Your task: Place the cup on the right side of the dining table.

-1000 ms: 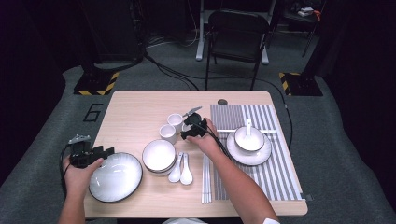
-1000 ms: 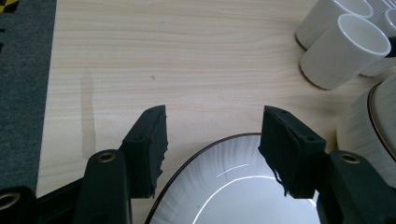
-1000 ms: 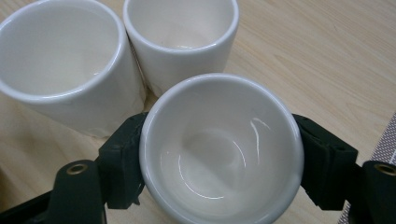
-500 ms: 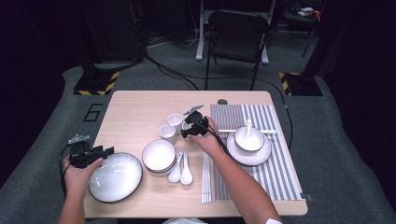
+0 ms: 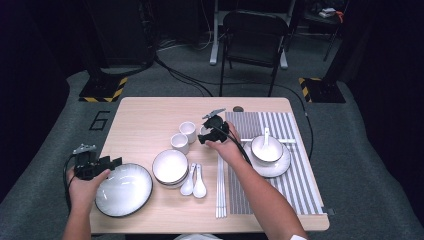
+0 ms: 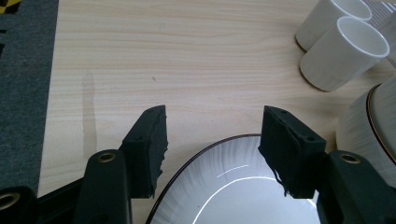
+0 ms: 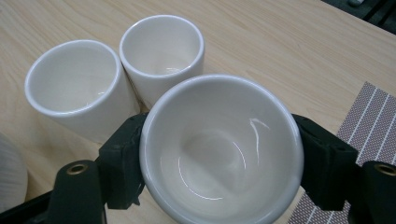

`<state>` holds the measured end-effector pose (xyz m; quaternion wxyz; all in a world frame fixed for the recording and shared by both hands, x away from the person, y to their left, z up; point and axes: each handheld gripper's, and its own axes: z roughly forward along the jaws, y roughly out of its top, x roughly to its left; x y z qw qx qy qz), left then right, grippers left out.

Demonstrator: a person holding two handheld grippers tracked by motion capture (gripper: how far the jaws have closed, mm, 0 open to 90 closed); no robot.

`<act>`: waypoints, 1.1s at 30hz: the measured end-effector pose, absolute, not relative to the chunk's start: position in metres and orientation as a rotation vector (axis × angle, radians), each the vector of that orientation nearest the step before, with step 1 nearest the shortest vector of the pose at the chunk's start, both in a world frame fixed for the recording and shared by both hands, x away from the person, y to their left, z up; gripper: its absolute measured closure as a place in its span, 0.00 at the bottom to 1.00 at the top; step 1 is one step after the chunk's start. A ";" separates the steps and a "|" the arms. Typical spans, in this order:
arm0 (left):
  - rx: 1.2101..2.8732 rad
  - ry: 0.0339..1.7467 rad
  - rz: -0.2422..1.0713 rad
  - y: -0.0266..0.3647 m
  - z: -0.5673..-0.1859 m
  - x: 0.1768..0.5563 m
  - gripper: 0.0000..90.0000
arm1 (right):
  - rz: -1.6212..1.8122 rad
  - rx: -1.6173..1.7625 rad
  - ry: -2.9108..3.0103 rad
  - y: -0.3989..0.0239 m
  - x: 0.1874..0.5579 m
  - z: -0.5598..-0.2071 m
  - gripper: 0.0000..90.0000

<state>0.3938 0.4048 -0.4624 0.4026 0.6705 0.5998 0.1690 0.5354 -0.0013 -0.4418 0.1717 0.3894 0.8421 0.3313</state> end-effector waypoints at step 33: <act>1.699 1.516 0.430 0.404 -0.463 0.394 0.46 | 0.986 1.149 2.332 -0.021 0.536 -0.413 0.30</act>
